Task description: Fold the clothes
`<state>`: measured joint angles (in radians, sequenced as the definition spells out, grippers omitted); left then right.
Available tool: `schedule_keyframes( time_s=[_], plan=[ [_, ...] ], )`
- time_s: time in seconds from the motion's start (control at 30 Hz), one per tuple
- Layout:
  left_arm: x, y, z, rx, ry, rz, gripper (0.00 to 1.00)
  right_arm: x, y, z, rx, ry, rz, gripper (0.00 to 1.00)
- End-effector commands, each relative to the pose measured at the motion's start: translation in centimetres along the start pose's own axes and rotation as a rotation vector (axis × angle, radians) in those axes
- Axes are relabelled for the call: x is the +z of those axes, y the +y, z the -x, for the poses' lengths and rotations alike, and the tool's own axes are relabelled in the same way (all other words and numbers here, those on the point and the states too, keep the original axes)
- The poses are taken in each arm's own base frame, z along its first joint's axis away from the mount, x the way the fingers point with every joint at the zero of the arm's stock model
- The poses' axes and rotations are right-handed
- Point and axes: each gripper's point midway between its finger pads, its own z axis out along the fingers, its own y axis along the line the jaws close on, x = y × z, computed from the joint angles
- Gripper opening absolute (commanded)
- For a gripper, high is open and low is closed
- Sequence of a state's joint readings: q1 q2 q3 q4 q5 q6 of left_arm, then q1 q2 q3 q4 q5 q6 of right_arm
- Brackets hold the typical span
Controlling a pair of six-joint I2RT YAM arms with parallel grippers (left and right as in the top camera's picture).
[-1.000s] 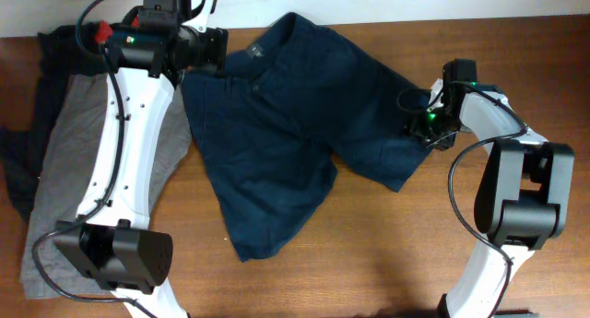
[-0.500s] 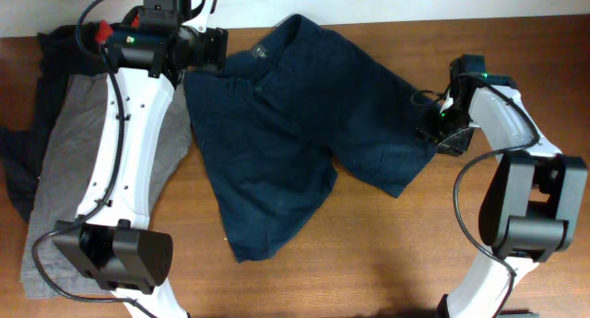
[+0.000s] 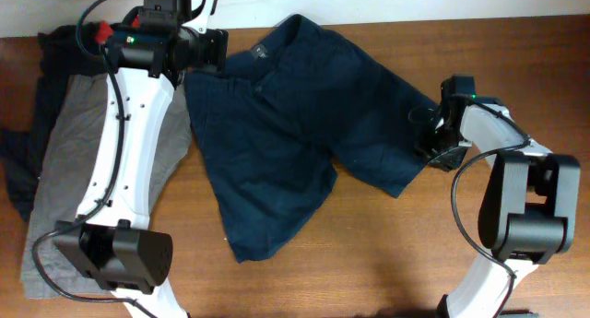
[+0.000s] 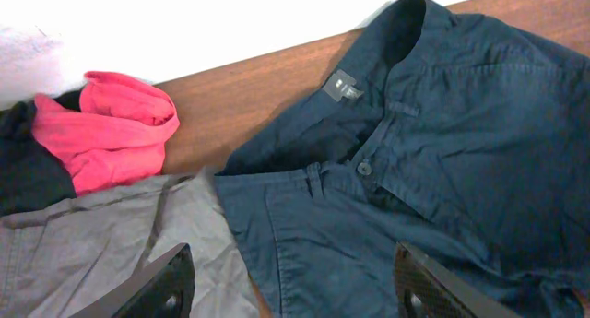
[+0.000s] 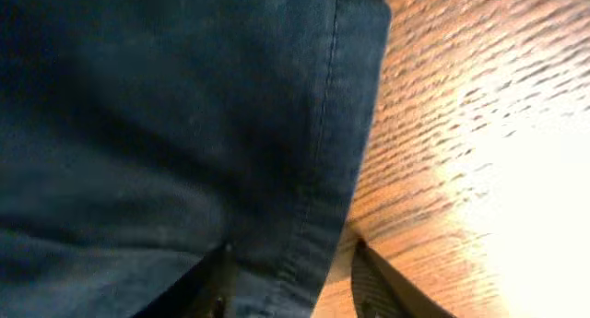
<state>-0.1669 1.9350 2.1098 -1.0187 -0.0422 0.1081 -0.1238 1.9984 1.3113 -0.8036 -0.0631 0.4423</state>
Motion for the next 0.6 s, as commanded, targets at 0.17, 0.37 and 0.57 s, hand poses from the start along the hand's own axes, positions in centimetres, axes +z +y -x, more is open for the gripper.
schedule_keyframes(
  time_s=[0.17,0.37,0.57],
  plan=[
    [-0.4,0.0,0.3,0.002,-0.008,0.006,0.69,1.3,0.0,1.4,0.039,-0.107,0.018,0.04],
    [-0.4,0.0,0.3,0.002,-0.009,0.006,0.69,-0.3,-0.5,8.3,0.051,-0.388,0.02,0.04],
    [-0.4,-0.1,0.3,-0.005,-0.01,-0.002,0.69,-2.4,-3.1,15.3,0.081,-0.623,0.107,0.03]
  ],
)
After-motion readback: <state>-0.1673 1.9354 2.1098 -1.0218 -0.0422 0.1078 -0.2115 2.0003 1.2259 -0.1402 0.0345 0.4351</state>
